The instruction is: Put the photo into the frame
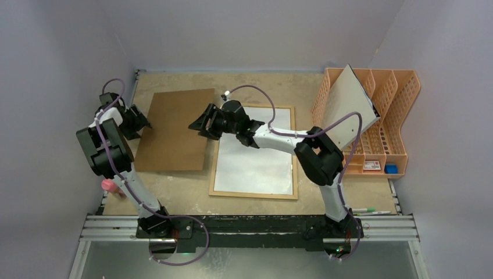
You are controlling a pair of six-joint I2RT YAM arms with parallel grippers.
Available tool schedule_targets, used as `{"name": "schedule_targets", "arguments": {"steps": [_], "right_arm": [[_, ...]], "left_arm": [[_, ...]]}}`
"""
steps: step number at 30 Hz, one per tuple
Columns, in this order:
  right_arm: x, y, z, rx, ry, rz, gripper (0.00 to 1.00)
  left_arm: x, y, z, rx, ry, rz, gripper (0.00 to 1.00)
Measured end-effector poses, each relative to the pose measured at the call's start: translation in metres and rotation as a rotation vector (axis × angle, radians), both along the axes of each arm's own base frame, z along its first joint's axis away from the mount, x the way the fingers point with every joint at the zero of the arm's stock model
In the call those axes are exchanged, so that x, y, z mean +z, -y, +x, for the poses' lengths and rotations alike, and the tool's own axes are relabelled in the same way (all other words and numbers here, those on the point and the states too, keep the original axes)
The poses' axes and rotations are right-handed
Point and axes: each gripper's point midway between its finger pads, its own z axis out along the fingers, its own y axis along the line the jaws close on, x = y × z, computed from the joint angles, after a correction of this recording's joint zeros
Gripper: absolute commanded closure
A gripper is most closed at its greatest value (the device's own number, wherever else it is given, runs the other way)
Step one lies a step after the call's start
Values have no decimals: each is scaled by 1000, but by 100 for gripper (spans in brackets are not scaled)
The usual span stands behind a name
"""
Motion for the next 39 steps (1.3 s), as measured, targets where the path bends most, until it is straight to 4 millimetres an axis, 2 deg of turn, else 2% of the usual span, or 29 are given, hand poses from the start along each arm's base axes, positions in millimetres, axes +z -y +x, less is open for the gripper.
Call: {"name": "schedule_targets", "arguments": {"steps": [3,5,8,11,15,17,20,24,28,31,34,39], "right_arm": [[24,3,-1,-9,42,51,38],[30,8,-1,-23,57,61,38],[26,21,-2,-47,55,50,39],[13,38,4,-89,43,14,38],[-6,54,15,-133,40,-84,37],[-9,55,24,-145,50,-134,37],[-8,40,36,-132,78,-184,35],[-26,23,32,-90,69,-253,34],[-61,19,25,-62,23,-357,33],[-90,26,18,-51,-20,-447,33],[-105,41,14,-68,-52,-530,32],[-104,57,20,-123,-56,-618,31]], "left_arm": [[0,12,-2,-16,18,-48,37],[0,20,-3,-24,28,-83,37],[1,31,-1,-46,52,-124,37],[1,41,2,-71,59,-142,38],[1,49,5,-70,43,-127,33],[1,48,5,-64,34,-113,31],[2,48,6,-56,23,-95,29],[2,48,7,-52,11,-80,28],[3,47,8,-44,3,-74,28],[3,45,6,-37,-11,-68,28],[2,44,5,-34,-21,-63,28],[2,42,4,-29,-30,-56,28]]}}
